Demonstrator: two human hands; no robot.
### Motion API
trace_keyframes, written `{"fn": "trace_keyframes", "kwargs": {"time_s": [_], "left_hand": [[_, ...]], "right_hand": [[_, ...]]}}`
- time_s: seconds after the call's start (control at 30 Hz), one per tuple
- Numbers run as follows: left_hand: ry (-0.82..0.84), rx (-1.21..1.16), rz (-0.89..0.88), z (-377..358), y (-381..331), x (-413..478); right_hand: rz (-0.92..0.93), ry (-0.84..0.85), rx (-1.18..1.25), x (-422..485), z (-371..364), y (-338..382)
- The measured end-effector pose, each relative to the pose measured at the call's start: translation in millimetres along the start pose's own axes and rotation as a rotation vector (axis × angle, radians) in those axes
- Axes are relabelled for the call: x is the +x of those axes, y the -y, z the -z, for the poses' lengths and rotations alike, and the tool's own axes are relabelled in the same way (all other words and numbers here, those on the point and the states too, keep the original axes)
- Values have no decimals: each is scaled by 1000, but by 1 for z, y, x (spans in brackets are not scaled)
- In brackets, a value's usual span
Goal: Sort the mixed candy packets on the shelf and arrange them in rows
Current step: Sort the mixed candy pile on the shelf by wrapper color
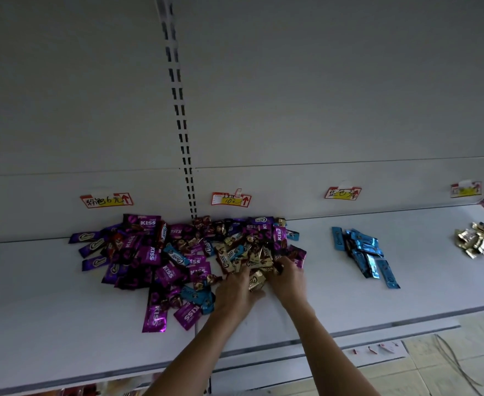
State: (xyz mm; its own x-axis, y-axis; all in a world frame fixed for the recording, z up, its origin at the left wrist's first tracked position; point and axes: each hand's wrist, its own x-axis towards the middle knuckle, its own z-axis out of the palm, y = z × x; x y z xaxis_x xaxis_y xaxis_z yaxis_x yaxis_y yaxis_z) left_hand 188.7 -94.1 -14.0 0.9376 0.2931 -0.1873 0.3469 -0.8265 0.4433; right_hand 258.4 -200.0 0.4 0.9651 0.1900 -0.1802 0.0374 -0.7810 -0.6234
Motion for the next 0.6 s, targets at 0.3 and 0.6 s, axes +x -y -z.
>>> {"fn": "trace_keyframes", "kwargs": {"time_s": [0.3, 0.6], "left_hand": [[-38, 27, -58, 3, -4, -10], [-101, -421, 74, 30, 2, -28]], "right_hand": [[48, 106, -249, -2, 5, 2], [46, 185, 102, -18, 12, 7]]}}
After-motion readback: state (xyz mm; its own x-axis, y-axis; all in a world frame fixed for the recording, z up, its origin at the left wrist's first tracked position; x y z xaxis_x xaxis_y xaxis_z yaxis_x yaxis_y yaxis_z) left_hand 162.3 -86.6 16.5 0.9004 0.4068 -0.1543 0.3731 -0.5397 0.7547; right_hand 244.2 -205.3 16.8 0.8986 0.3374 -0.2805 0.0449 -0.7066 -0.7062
